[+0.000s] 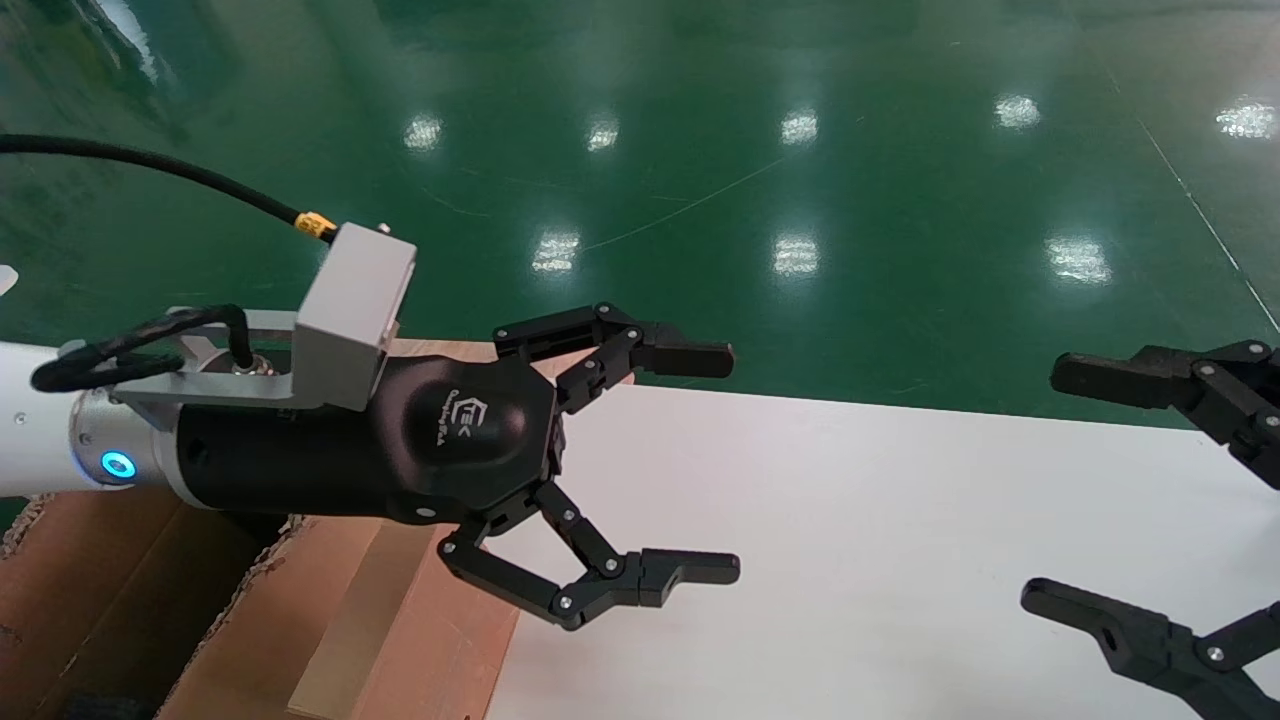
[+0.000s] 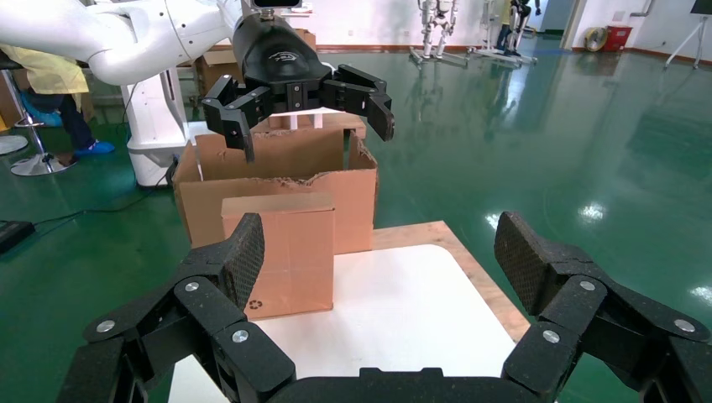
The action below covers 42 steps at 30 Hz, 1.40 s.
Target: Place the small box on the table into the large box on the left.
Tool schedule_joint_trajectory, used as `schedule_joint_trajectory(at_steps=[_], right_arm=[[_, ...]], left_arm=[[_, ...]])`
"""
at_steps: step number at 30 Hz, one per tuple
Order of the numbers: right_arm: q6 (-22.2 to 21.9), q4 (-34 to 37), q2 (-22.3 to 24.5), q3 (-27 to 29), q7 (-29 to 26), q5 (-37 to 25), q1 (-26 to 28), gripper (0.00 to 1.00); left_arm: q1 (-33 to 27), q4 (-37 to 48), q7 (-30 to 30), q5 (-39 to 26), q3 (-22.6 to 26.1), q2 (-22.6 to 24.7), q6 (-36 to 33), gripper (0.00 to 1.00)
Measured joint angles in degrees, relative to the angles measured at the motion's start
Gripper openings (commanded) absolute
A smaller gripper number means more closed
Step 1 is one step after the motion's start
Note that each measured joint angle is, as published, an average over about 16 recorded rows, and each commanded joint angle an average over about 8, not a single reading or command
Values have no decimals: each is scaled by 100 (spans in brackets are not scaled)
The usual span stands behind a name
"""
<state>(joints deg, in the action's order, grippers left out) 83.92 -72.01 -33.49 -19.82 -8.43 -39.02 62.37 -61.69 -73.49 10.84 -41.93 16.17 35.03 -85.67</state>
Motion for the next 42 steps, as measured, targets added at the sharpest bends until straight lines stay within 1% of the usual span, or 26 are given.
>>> schedule_joint_trajectory(at_steps=[9,10,17,18,26,36,42], right_arm=[[0,0,0,0,0,0,0,100],[0,0,0,0,0,0,0,93],[0,0,0,0,0,0,0,6],[0,0,0,0,0,0,0,0],[0,0,0,0,0,0,0,0],[0,1,0,-1,1,0,1,0],[-1,1,0,-1,1,0,0,0]], left_arm=[[0,0,0,0,0,0,0,100],[0,0,0,0,0,0,0,100],[1,-1,0,-3,-1,-3,3,100],[1,-2,2,-9,-1,-7,9,100],[10,-96,217,-294,59,-159,275,100],[-116,-340,998,-1378,344,-583,980,100],[-244,-401,1342,-1867,480,-701,1225,100]])
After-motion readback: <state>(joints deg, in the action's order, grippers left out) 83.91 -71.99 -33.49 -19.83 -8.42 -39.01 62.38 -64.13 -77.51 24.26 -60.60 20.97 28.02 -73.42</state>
